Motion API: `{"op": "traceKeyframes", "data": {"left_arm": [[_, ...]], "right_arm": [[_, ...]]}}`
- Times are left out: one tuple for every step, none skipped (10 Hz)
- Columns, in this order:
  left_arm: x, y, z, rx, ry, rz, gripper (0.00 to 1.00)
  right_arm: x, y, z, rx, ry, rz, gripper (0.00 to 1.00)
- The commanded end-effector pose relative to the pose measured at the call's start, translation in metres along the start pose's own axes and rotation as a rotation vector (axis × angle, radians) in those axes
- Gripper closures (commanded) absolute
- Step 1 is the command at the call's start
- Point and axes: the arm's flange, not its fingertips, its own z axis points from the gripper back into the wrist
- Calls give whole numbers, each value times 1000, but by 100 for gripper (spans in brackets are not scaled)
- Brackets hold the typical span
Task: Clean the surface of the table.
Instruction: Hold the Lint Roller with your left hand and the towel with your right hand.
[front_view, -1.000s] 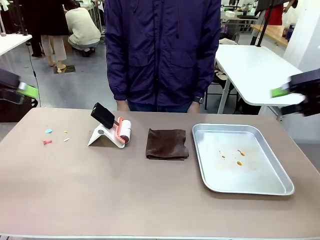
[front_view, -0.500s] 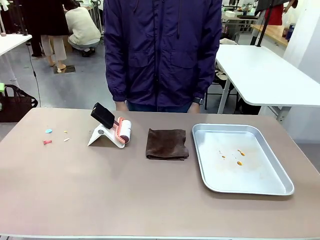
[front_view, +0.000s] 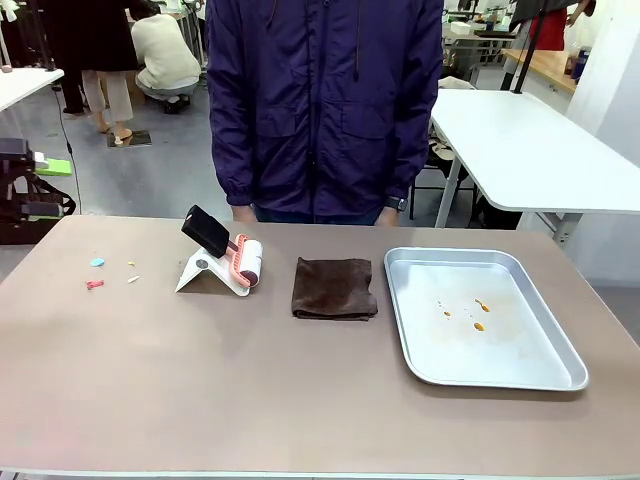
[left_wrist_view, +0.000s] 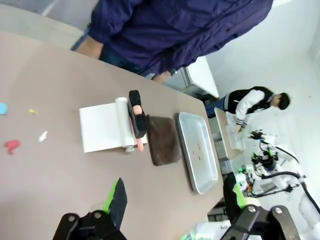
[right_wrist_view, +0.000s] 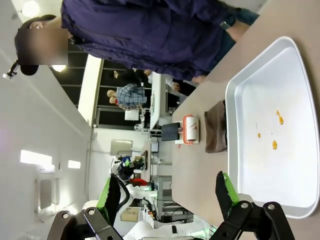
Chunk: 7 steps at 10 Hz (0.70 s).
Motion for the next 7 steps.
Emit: {"op": "traceKeyframes", "data": {"left_arm": [[0, 2, 20, -20, -5, -34, 0], [0, 2, 20, -20, -5, -34, 0], [0, 2, 20, -20, -5, -34, 0], [-2, 1, 20, -7, -5, -5, 0], [-4, 7, 36, 43, 41, -5, 0], [-6, 14, 53, 45, 43, -8, 0], [-6, 16, 66, 78, 27, -12, 0]], "right_arm": [[1, 8, 3, 13, -10, 23, 0], [1, 8, 3, 13, -10, 23, 0], [1, 8, 3, 13, -10, 23, 0], [-1, 5, 5, -7, 1, 8, 0], [-8, 14, -6, -105, 26, 40, 0], [-12, 23, -17, -163, 21, 62, 0], [-16, 34, -32, -227, 38, 95, 0]]}}
